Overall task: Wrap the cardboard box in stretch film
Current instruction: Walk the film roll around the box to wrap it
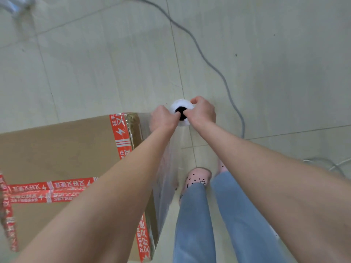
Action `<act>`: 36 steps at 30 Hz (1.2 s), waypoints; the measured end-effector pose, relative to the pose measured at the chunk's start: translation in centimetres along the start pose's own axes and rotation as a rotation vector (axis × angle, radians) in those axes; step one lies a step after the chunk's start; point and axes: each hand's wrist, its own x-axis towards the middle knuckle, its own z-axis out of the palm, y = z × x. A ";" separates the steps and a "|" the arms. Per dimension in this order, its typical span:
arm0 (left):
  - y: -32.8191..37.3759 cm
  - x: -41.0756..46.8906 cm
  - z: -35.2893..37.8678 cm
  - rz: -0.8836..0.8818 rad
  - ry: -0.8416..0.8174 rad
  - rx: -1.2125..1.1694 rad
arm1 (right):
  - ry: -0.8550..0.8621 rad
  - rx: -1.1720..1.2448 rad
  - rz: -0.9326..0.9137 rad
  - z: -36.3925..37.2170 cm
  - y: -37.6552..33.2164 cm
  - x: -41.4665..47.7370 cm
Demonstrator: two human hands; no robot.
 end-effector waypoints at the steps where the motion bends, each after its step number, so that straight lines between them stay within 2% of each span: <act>1: 0.0 0.1 -0.3 0.045 0.007 0.110 | -0.031 0.011 0.022 0.1 0.1 0.1; 3: 0.4 0.0 -0.7 0.178 0.017 0.280 | -0.066 0.041 0.051 0.4 0.3 0.2; 6: 0.8 0.0 -0.7 0.340 -0.013 0.405 | -0.084 0.086 0.069 0.4 0.5 0.0; 12: 1.4 -0.1 -0.6 0.473 -0.048 0.478 | -0.140 0.191 0.151 0.5 0.1 0.0; 17: 2.3 1.6 -0.9 0.494 -0.086 0.510 | -0.125 0.238 0.230 1.0 0.0 0.6; 21: 3.2 3.2 -2.2 0.475 -0.128 0.534 | -0.056 0.112 0.164 0.8 -1.2 1.4; 26: 2.5 5.5 -4.5 0.389 -0.090 0.349 | -0.054 -0.037 0.068 1.0 -4.3 2.8; 32: 0.3 8.6 -7.3 0.184 -0.041 0.200 | -0.052 -0.188 -0.095 3.4 -8.4 3.8; 36: -1.0 9.8 -8.5 0.013 -0.062 -0.033 | -0.027 -0.113 -0.122 4.7 -9.8 3.8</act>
